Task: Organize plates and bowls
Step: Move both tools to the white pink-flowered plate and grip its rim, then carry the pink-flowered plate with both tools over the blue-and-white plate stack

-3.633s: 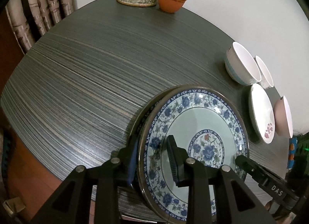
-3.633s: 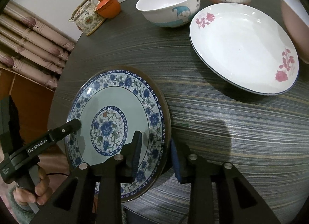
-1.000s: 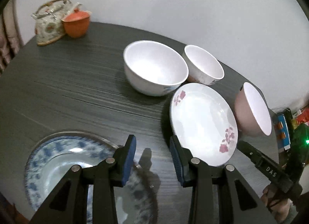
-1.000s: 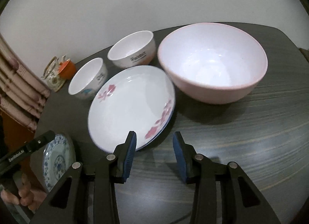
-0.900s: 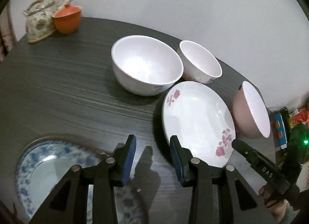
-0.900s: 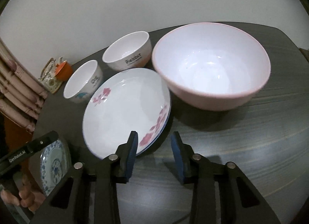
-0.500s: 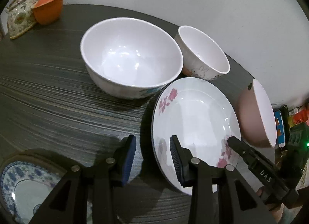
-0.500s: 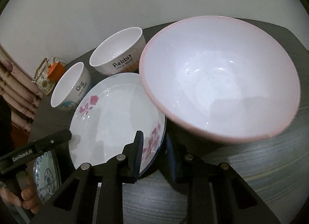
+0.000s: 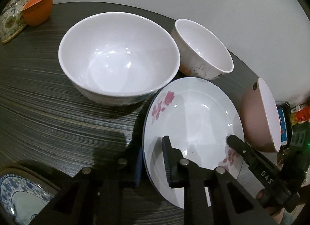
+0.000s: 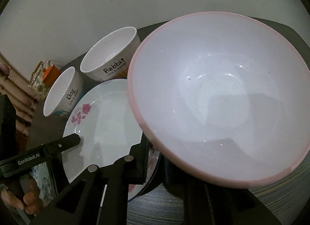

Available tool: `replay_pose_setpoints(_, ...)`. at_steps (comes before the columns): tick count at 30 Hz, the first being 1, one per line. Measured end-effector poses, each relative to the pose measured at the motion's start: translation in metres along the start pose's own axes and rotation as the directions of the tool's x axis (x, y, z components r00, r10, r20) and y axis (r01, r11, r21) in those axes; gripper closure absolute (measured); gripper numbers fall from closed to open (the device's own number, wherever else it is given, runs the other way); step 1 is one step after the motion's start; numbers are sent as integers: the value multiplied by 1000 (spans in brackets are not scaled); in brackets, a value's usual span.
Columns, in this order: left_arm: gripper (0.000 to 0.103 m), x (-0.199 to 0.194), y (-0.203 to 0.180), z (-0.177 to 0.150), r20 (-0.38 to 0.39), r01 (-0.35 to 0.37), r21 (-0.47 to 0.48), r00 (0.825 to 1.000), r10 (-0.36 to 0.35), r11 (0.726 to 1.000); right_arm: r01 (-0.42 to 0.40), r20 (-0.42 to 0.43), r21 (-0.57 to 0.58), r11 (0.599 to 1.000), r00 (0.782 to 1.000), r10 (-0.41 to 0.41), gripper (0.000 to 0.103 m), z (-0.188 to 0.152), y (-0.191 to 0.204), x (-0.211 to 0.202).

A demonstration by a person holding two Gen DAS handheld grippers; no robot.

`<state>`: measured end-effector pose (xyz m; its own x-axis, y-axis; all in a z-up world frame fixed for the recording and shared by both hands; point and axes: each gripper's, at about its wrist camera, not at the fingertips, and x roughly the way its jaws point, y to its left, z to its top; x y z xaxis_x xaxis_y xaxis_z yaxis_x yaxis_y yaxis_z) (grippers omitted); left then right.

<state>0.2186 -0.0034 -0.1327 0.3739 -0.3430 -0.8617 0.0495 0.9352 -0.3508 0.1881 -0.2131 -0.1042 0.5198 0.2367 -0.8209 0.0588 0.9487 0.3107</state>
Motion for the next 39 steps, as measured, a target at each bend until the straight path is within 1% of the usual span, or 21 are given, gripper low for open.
replay_pose_setpoints(5,85,3,-9,-8,-19,-8,18,1000,8,1000,-2,-1,5,1000,1000,2,91,-1,-1,-1)
replay_pose_setpoints(11,85,-3,-17,-31,-54,-12,43,998,15,999,-7,-17,8,1000,1000,7,91,-5,4,-1)
replay_pose_setpoints(15,85,-8,-22,-50,-84,-4,51,996,8,999,-8,-34,12,1000,999,8,91,-18,2,-9)
replay_pose_setpoints(17,85,-11,-18,-67,-97,-3,55,995,8,998,-10,-44,20,1000,999,11,91,-24,0,-13)
replay_pose_setpoints(19,85,-14,-18,-76,-110,-2,54,994,8,999,-10,-57,31,999,998,12,91,-31,-1,-17)
replay_pose_setpoints(26,85,-25,-24,-113,-145,-8,55,989,16,998,-5,-113,49,999,994,10,91,-58,-4,-33)
replay_pose_setpoints(28,85,-28,-19,-123,-153,-4,58,988,13,998,-1,-125,48,999,992,7,91,-64,-2,-36)
replay_pose_setpoints(30,85,-18,-23,-105,-162,-3,56,987,12,998,-2,-140,55,999,990,10,91,-72,-1,-40)
replay_pose_setpoints(35,85,-15,-22,-102,-159,-6,55,987,15,998,-10,-161,58,998,987,19,91,-92,-5,-52)
replay_pose_setpoints(36,85,-16,-20,-100,-153,-10,57,988,18,998,-11,-163,57,998,986,20,91,-94,-6,-53)
replay_pose_setpoints(37,85,-24,-10,-93,-144,-15,60,989,23,998,-12,-163,55,998,986,21,91,-96,-7,-55)
replay_pose_setpoints(38,85,-23,-14,-91,-135,-22,66,990,30,998,-14,-163,56,998,986,23,91,-97,-7,-55)
replay_pose_setpoints(39,85,-24,-15,-98,-129,-26,71,991,35,997,-14,-163,56,998,986,23,90,-96,-7,-54)
